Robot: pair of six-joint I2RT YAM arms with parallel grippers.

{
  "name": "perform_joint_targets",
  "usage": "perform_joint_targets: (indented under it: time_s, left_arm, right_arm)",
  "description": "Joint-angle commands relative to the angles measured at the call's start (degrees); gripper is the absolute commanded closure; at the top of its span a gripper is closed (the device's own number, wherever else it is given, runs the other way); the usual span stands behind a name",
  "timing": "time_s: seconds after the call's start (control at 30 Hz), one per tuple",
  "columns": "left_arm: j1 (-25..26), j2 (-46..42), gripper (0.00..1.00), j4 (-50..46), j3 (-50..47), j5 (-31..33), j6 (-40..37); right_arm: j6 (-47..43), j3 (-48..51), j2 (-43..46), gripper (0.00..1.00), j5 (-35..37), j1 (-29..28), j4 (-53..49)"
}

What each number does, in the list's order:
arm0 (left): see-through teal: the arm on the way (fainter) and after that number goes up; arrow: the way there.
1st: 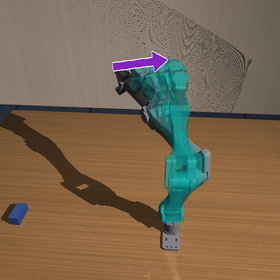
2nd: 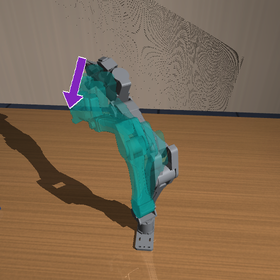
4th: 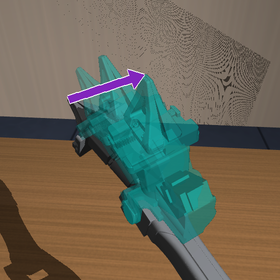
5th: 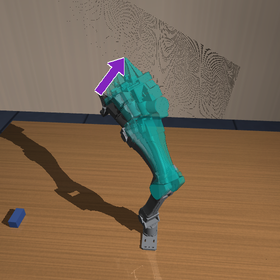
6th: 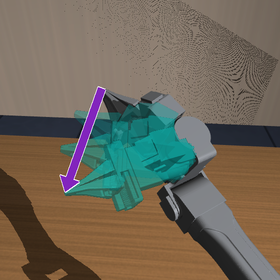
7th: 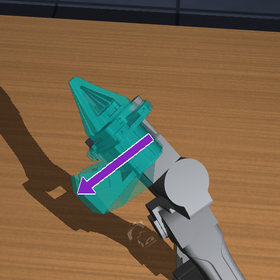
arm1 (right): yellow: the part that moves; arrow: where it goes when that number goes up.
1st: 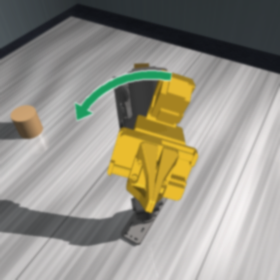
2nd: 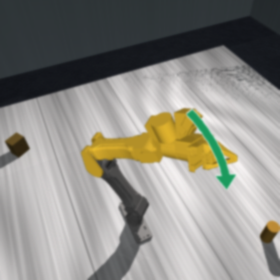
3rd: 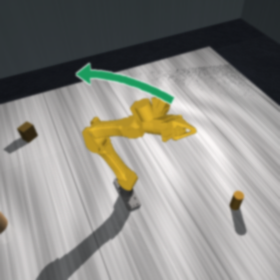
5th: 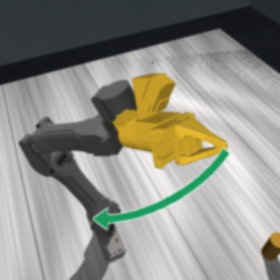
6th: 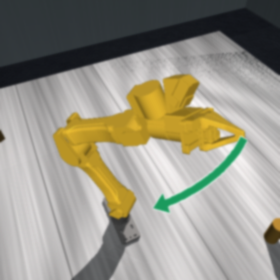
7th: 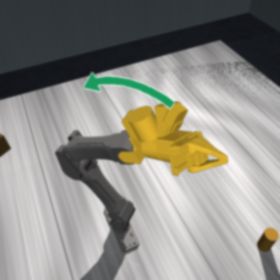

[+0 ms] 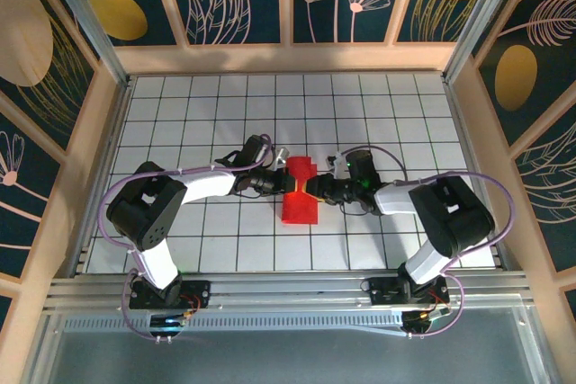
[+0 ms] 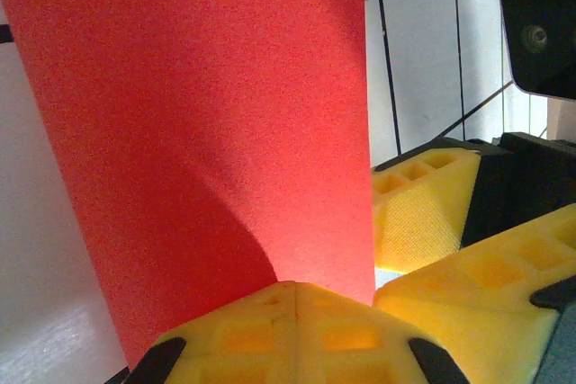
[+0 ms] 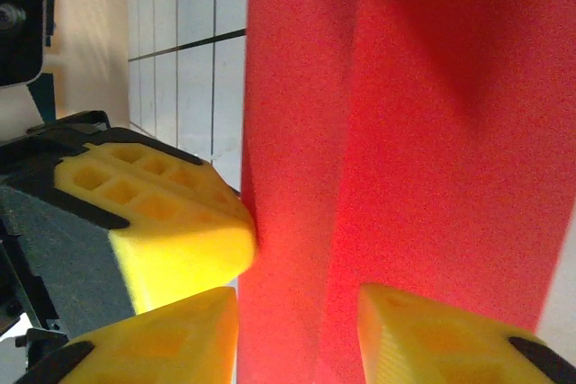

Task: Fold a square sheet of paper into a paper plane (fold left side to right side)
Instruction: First fold in half a square sheet of paper at the center of the table.

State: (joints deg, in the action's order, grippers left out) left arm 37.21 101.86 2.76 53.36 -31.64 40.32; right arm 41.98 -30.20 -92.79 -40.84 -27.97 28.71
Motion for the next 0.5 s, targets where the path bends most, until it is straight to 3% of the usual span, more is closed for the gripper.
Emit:
perform_joint_targets:
  time_s: [0.0,0.2,0.3,0.4,0.47]
  left_arm:
    - [0.41,0.86,1.00,-0.48,1.12,-1.25,-0.70]
    - [0.41,-0.20,0.98,-0.89,1.13,0.25,-0.34]
    - [0.41,-2.07,0.91,-1.91,1.37,2.46,-0.70]
    - [0.41,-3.34,0.79,-3.56,1.57,5.69,-0.84]
    - [0.40,-5.63,0.64,-4.71,1.32,8.48,-0.67]
  right_arm:
    - [0.63,-1.70,-1.39,0.69,-1.09,-0.85,3.37]
    - [-1.52,-2.38,-0.79,0.95,1.79,-0.77,-1.48]
    - [-4.14,-3.46,-0.56,1.00,4.70,-0.78,-6.89]
    - [-5.39,-4.11,-0.48,1.00,6.67,-0.80,-10.10]
    - [-5.83,-4.47,-0.35,1.00,8.13,-0.79,-11.89]
